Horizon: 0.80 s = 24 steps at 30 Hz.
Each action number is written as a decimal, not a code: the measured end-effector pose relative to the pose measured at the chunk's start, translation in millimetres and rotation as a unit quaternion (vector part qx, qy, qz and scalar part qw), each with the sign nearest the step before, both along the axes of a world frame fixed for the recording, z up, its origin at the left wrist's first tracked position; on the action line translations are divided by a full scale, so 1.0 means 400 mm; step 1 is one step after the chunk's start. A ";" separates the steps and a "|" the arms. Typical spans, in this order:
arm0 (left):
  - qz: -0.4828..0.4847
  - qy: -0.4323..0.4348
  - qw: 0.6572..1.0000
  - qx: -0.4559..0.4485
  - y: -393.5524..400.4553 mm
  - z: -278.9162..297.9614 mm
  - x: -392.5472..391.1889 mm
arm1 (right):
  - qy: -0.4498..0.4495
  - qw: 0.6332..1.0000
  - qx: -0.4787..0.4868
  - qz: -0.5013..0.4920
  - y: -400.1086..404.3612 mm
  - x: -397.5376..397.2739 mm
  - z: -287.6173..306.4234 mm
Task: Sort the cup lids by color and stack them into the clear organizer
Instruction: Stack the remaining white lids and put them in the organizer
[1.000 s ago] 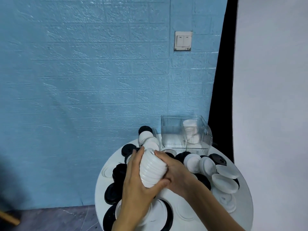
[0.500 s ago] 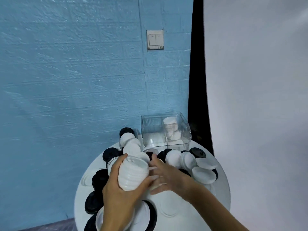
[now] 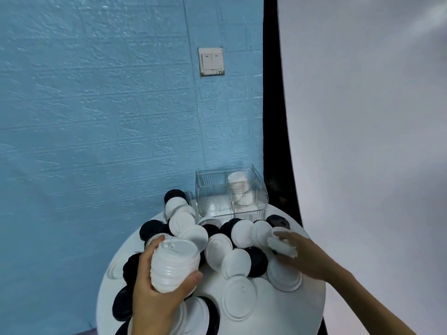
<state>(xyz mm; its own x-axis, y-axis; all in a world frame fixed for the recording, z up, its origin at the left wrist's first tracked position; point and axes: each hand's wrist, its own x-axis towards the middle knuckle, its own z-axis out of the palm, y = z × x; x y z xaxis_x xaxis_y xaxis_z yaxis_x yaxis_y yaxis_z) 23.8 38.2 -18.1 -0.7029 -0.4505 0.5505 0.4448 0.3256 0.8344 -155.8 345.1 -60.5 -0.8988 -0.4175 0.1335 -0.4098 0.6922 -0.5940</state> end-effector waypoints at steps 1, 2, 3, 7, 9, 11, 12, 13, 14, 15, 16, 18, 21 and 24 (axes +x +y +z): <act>-0.001 0.001 1.000 0.008 0.000 -0.001 -0.003 | 0.019 1.000 -0.013 -0.006 -0.011 0.003 0.000; 0.000 -0.002 1.000 0.019 -0.003 -0.002 -0.004 | 0.035 0.999 -0.016 -0.012 -0.023 0.009 -0.004; -0.001 -0.005 1.000 0.027 -0.002 -0.002 -0.004 | 0.050 0.998 -0.021 -0.021 -0.033 0.016 -0.010; 0.004 -0.011 0.999 0.030 0.010 0.008 0.001 | 0.087 0.987 -0.103 -0.084 -0.057 0.037 -0.012; 0.008 -0.009 0.999 0.030 0.012 0.009 -0.002 | 0.093 0.981 -0.144 -0.097 -0.072 0.051 0.005; 0.013 -0.004 0.999 0.036 0.012 0.008 -0.001 | 0.097 0.973 -0.186 -0.098 -0.090 0.070 0.027; 0.014 -0.002 0.999 0.040 0.012 0.009 0.000 | 0.097 0.966 -0.218 -0.101 -0.097 0.082 0.043; 0.012 -0.001 0.999 0.042 0.014 0.013 0.002 | 0.097 0.956 -0.255 -0.106 -0.106 0.096 0.064; 0.010 0.000 0.999 0.043 0.016 0.015 0.002 | 0.096 0.943 -0.299 -0.110 -0.118 0.113 0.091; 0.005 0.003 0.999 0.043 0.020 0.018 0.003 | 0.086 0.924 -0.356 -0.106 -0.135 0.130 0.121; -0.002 0.005 0.999 0.042 0.024 0.020 0.002 | 0.049 0.897 -0.430 -0.084 -0.156 0.150 0.153; -0.017 0.000 0.999 0.038 0.032 0.022 0.002 | -0.104 0.823 -0.558 -0.002 -0.216 0.192 0.214; -0.019 -0.016 0.999 0.032 0.036 0.011 0.001 | -0.288 0.759 -0.576 0.096 -0.307 0.239 0.270; -0.014 -0.021 0.999 0.025 0.038 0.001 0.000 | -0.345 0.768 -0.529 0.110 -0.375 0.248 0.279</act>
